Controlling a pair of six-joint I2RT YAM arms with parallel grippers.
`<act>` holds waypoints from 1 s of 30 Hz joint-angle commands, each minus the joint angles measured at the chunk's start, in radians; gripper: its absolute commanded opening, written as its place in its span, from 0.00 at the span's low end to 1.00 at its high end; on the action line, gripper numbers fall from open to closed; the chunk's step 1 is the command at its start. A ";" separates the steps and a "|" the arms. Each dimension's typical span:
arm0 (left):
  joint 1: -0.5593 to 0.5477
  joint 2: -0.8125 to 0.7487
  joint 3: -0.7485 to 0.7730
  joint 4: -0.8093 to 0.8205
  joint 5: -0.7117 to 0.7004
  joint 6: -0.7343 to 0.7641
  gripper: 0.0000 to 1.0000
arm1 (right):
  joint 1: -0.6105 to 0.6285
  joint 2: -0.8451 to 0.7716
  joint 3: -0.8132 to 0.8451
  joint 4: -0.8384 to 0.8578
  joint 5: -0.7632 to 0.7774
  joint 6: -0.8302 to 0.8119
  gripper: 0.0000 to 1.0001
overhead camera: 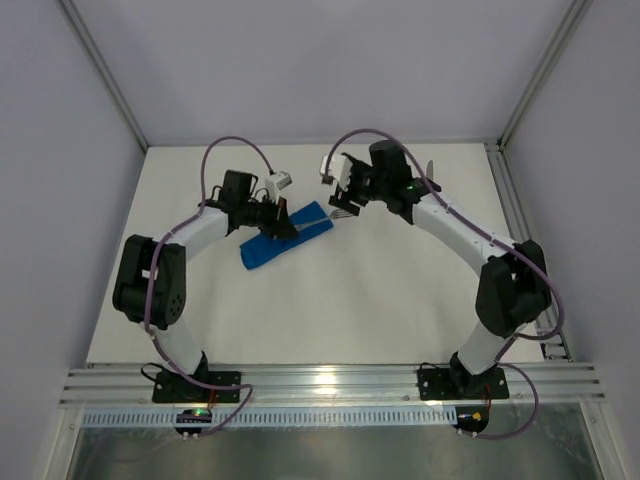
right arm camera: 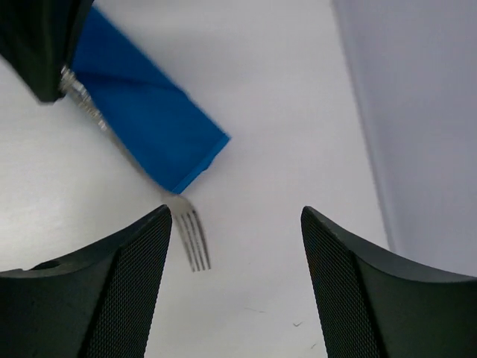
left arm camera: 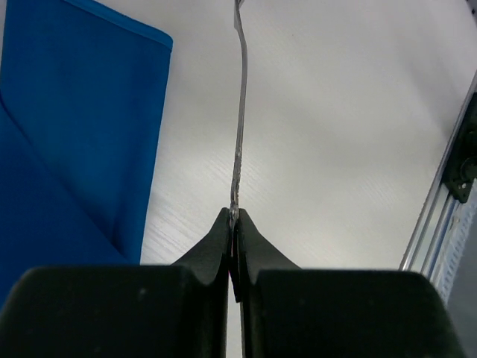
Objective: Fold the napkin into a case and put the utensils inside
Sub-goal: Pass from the right arm to the left, then pass from the left arm to the right
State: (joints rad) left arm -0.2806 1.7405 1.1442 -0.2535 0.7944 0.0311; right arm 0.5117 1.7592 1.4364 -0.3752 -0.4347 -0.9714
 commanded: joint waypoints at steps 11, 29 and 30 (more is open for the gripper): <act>0.055 -0.027 -0.063 0.508 0.215 -0.514 0.00 | -0.231 -0.307 -0.678 1.018 0.150 1.706 0.69; 0.054 0.014 -0.109 0.890 0.272 -0.862 0.00 | -0.249 -0.055 -0.645 1.498 0.027 1.763 0.61; 0.054 0.013 -0.112 0.892 0.272 -0.863 0.00 | -0.245 -0.047 -0.631 1.509 0.025 1.768 0.61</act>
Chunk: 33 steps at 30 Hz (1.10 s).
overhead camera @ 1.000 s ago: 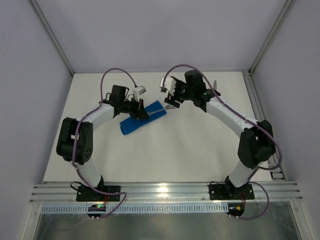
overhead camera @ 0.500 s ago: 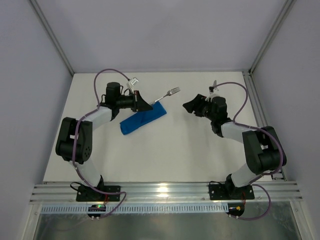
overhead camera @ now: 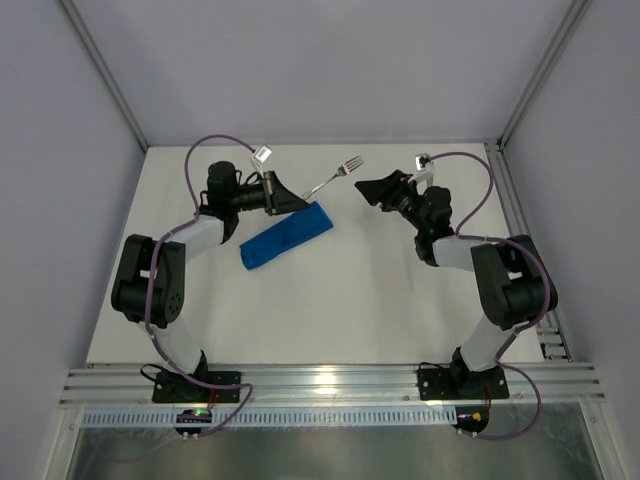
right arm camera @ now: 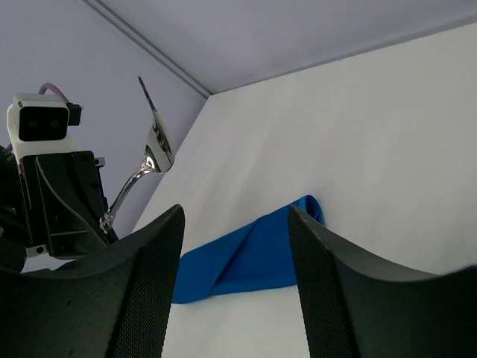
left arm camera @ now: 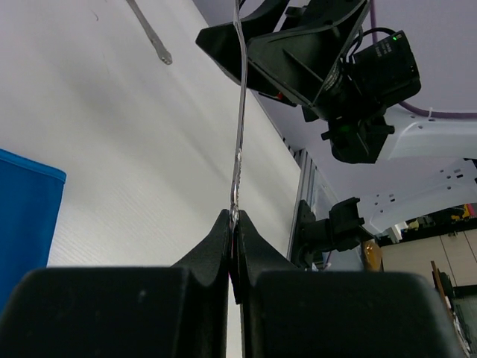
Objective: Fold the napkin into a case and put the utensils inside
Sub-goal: Pass from the left arm to the right
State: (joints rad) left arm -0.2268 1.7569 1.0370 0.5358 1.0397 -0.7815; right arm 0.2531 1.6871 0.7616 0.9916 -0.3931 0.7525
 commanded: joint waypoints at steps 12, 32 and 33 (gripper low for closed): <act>-0.005 -0.016 -0.020 0.119 0.029 -0.050 0.00 | 0.061 0.109 0.146 0.240 -0.012 0.113 0.57; -0.008 -0.019 0.131 -0.458 -0.162 0.389 0.65 | 0.087 0.155 0.237 0.056 0.062 0.085 0.04; -0.008 -0.028 0.152 -0.615 -0.200 0.454 0.79 | 0.087 0.158 0.237 0.041 0.074 0.078 0.04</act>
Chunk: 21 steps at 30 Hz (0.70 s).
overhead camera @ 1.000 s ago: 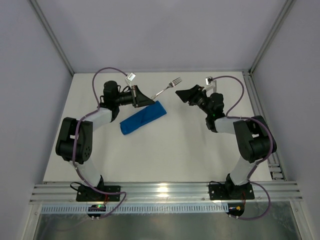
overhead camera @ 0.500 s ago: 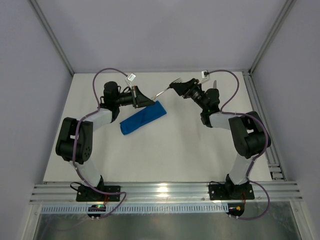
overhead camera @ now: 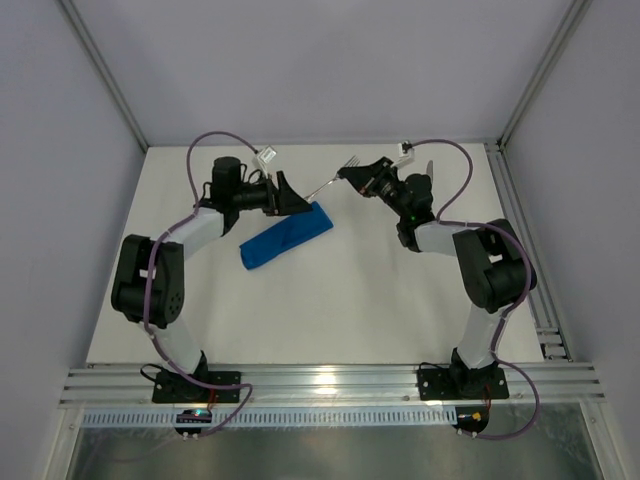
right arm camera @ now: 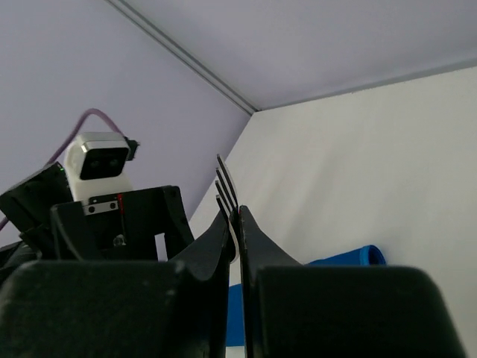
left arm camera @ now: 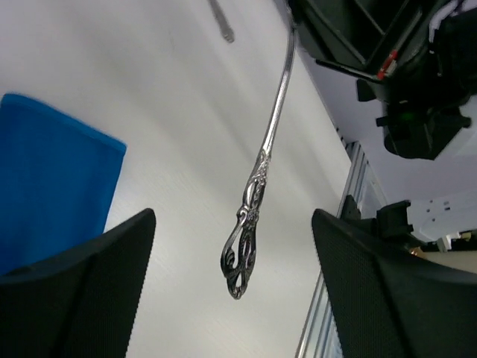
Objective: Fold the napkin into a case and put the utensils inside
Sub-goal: Pass from the left arm to the right, then insert the fork into the folded napkin.
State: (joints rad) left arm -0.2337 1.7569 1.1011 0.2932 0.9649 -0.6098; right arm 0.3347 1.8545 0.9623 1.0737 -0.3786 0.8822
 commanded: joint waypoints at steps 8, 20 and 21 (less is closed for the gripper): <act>0.017 -0.174 0.045 -0.695 -0.579 0.714 0.96 | -0.022 0.074 0.065 -0.195 0.129 0.000 0.04; 0.053 -0.157 -0.061 -0.755 -0.760 0.881 0.48 | -0.013 0.135 0.177 -0.512 0.224 -0.018 0.04; 0.062 -0.148 -0.058 -0.759 -0.732 0.878 0.52 | -0.002 0.141 0.194 -0.564 0.228 -0.026 0.04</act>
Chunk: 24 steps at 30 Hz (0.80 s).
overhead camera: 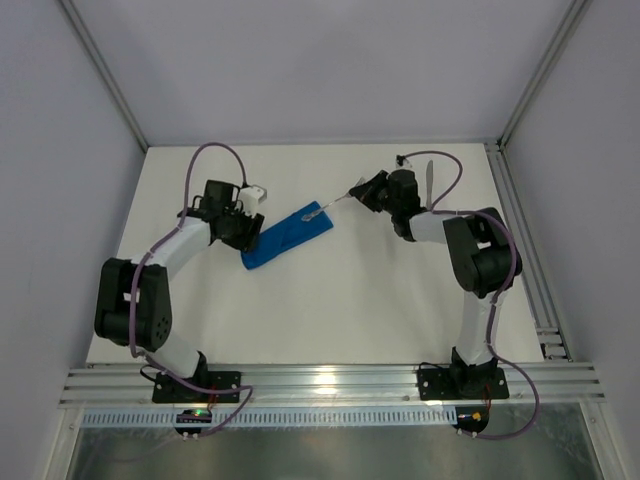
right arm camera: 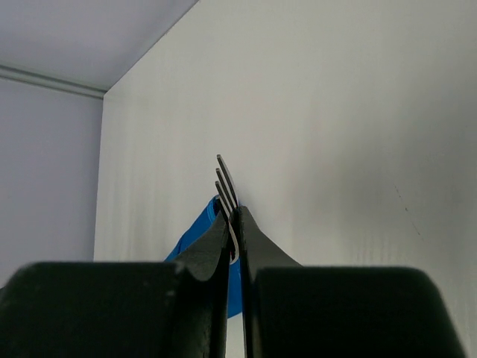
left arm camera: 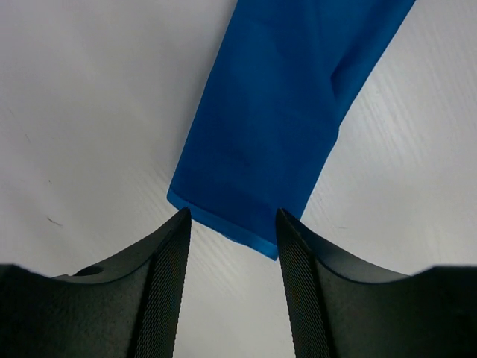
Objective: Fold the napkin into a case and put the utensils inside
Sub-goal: Insert the fork into the folded napkin.
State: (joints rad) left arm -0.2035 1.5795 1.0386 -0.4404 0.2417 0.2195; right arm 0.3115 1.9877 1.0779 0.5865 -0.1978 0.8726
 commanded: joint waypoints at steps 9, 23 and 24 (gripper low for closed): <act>0.127 0.112 0.012 -0.021 0.082 0.009 0.62 | 0.107 0.077 0.211 -0.243 0.171 -0.070 0.04; 0.127 0.154 -0.002 0.011 0.145 0.004 0.47 | 0.153 0.100 0.246 -0.321 0.278 -0.103 0.04; 0.127 0.157 -0.002 0.012 0.146 0.003 0.45 | 0.162 0.106 0.273 -0.327 0.281 -0.103 0.04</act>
State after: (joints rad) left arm -0.0780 1.7306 1.0389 -0.4580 0.3550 0.2176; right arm 0.4469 2.0785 1.2797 0.2813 0.0170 0.8005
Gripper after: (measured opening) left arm 0.472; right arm 0.063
